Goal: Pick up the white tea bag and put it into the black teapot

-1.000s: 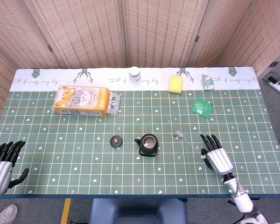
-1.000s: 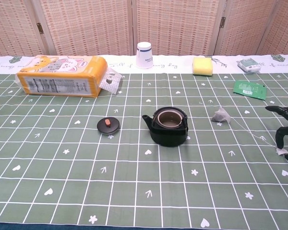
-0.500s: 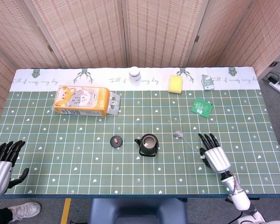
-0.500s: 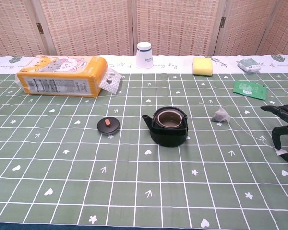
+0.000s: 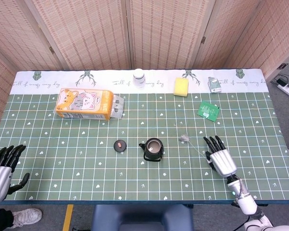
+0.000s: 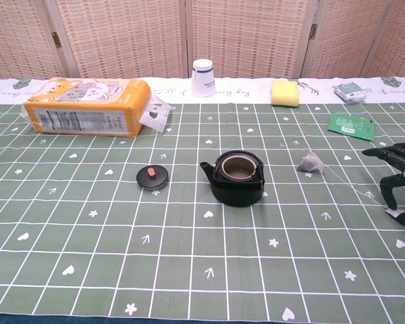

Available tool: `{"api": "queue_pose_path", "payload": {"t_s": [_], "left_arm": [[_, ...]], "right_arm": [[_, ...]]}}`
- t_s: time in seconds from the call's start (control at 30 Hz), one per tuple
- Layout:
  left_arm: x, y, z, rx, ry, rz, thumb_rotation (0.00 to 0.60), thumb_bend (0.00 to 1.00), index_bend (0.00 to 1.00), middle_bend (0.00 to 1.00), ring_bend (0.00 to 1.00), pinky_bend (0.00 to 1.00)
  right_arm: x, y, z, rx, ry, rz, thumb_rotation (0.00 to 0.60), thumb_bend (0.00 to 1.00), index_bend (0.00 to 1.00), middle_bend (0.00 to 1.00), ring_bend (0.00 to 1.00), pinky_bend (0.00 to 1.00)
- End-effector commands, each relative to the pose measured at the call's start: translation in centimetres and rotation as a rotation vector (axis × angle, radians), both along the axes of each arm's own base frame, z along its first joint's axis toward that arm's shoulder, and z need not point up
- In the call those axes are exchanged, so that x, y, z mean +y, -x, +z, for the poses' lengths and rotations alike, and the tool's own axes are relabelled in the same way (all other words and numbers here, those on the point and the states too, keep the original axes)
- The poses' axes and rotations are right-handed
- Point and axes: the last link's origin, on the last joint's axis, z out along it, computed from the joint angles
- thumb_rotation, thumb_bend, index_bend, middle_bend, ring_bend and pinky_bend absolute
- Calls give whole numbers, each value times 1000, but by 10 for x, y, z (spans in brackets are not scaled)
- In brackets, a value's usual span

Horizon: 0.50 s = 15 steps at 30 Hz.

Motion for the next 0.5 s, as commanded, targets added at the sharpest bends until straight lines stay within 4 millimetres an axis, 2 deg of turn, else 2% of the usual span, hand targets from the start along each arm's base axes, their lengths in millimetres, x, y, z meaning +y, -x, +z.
{"api": "queue_pose_path", "payload": {"t_s": [0.03, 0.5], "left_arm": [[-1, 0, 1, -2, -1, -3, 600, 372, 0, 52, 0, 0], [-3, -2, 2, -5, -9, -16, 600, 371, 0, 52, 0, 0]], "right_arm": [[-1, -1, 0, -1, 1, 2, 600, 386, 617, 96, 60, 0], [-5, -12, 9, -4, 35, 52, 600, 386, 628, 107, 61, 0]]}}
